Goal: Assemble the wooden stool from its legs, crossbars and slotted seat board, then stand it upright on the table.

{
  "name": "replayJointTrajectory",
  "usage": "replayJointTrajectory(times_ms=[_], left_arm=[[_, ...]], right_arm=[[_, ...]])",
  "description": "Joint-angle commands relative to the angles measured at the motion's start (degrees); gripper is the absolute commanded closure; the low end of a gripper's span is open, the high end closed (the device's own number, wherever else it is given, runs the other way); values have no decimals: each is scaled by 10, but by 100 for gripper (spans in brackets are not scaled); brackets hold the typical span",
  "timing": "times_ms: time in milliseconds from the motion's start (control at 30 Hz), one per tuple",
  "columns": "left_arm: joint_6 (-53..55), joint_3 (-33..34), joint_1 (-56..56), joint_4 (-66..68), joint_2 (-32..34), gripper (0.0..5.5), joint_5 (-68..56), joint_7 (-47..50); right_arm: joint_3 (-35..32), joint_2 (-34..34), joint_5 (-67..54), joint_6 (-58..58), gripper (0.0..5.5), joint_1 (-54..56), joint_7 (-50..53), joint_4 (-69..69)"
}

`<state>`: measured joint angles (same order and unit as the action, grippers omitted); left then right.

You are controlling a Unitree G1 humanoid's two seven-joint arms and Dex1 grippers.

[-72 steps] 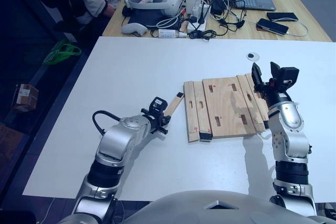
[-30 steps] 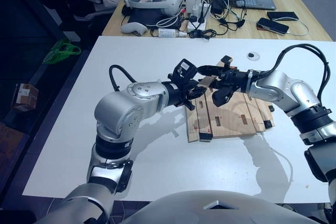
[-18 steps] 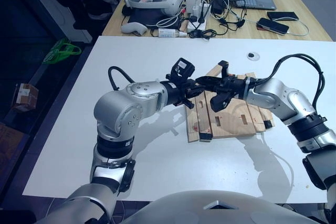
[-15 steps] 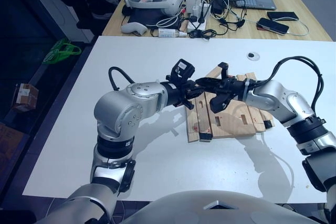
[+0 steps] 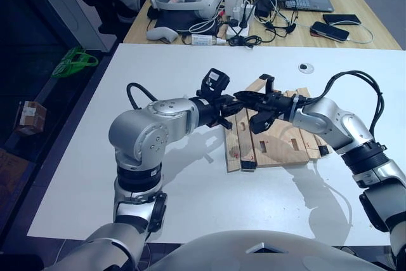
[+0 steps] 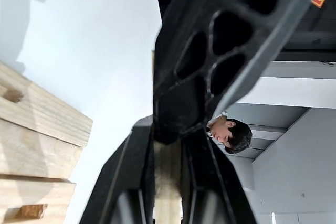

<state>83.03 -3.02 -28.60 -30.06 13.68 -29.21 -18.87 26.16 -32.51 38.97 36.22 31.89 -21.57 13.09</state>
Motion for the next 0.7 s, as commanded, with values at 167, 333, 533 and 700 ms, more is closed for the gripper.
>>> replayJointTrajectory(times_ms=[167, 333, 533, 700], left_arm=[[-7, -8, 7, 5, 32, 324, -9, -20], [-10, -3, 2, 12, 25, 324, -9, -15], [-23, -11, 3, 3, 26, 324, -11, -19], [-39, -38, 19, -4, 73, 324, -6, -38]], right_arm=[[-16, -9, -16, 3, 512, 3, 1, 10], [-16, -5, -22, 0, 512, 1, -1, 9], [-16, 5, -37, -7, 512, -7, -10, 12], [-31, -1, -65, -30, 512, -13, -21, 11]])
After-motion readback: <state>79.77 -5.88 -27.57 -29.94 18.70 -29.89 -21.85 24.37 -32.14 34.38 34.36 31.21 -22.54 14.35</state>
